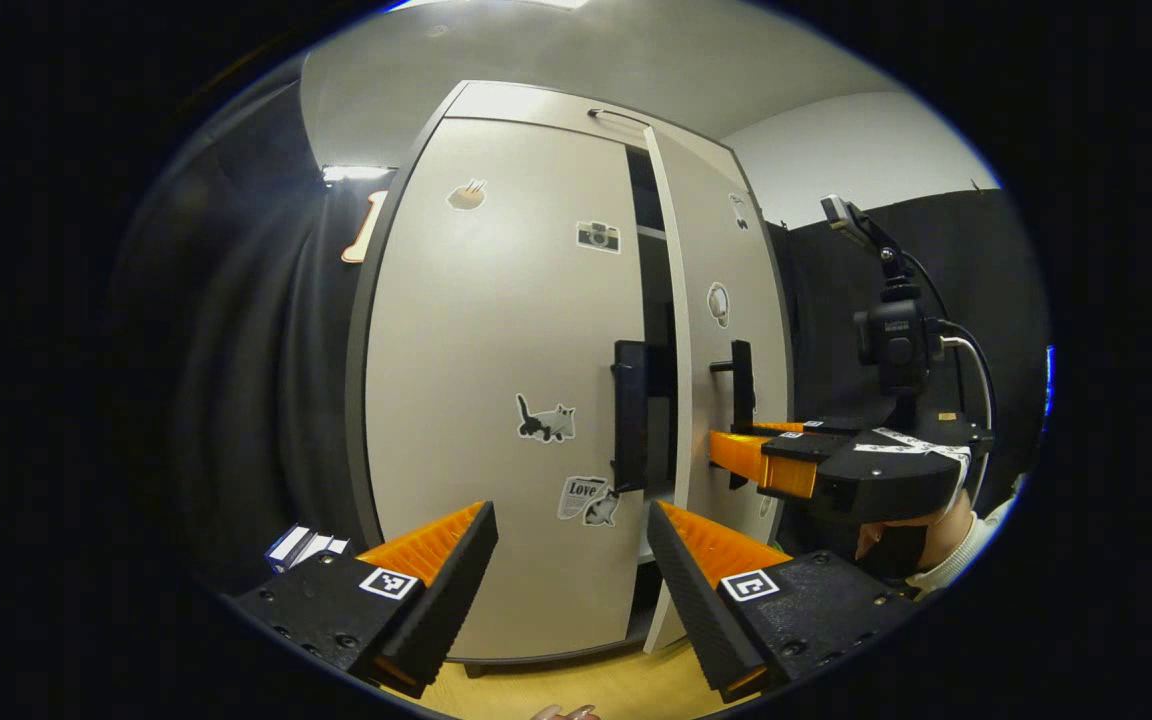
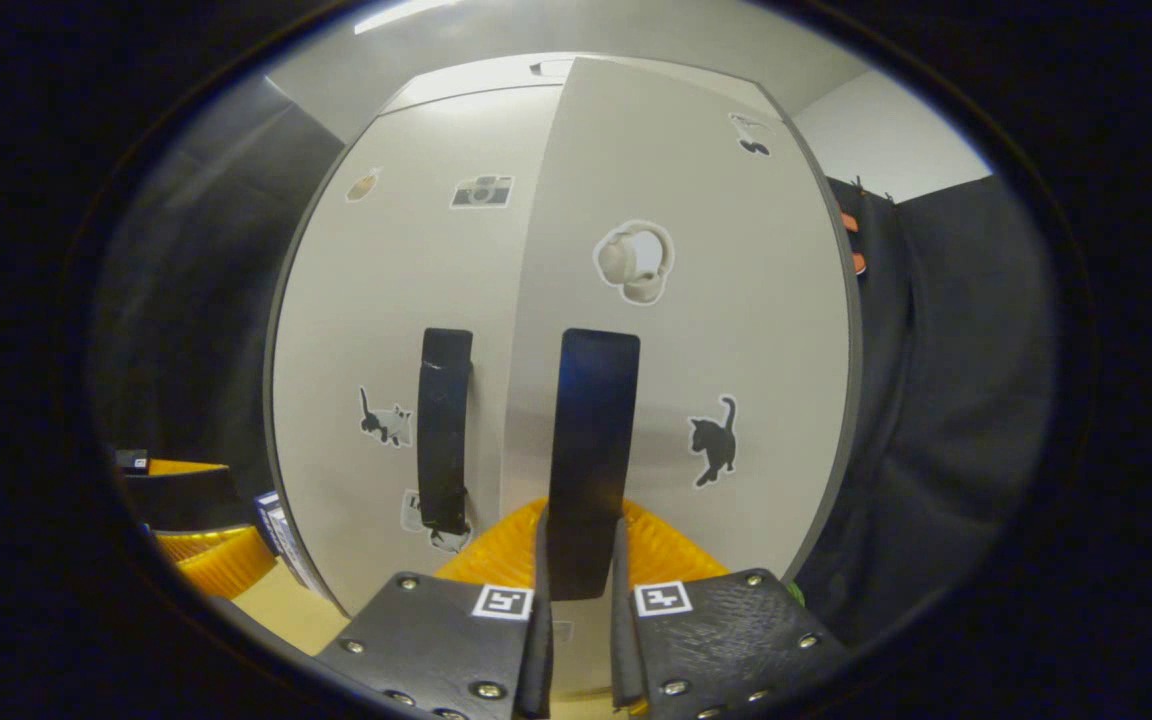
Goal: Open the right door of the double-door shoe cabinet with the right hand, and open the left door with the left hand.
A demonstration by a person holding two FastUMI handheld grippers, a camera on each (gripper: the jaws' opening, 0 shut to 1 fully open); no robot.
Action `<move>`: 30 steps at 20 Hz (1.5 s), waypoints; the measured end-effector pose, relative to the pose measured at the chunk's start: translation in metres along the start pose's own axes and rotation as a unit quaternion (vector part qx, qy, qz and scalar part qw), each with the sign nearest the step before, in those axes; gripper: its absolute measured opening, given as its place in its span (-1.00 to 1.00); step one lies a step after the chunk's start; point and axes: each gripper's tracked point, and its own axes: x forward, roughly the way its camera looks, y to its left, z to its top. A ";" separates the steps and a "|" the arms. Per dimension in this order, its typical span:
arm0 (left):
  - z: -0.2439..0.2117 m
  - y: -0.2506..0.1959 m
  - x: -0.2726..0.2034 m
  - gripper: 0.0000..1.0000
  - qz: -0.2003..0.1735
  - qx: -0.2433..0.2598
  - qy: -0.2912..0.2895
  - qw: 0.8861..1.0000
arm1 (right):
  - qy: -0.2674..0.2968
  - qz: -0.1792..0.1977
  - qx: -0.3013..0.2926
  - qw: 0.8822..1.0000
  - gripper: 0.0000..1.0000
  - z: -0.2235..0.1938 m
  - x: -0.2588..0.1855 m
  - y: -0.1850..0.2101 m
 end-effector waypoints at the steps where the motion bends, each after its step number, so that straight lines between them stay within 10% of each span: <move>1: 0.002 -0.003 -0.003 0.89 -0.001 0.001 -0.002 1.000 | -0.001 0.001 -0.001 1.000 -0.54 0.001 -0.006 -0.002; 30: 0.016 -0.136 -0.019 0.90 -0.012 0.007 -0.017 1.000 | 0.009 -0.005 -0.010 1.000 -0.58 -0.002 -0.131 -0.151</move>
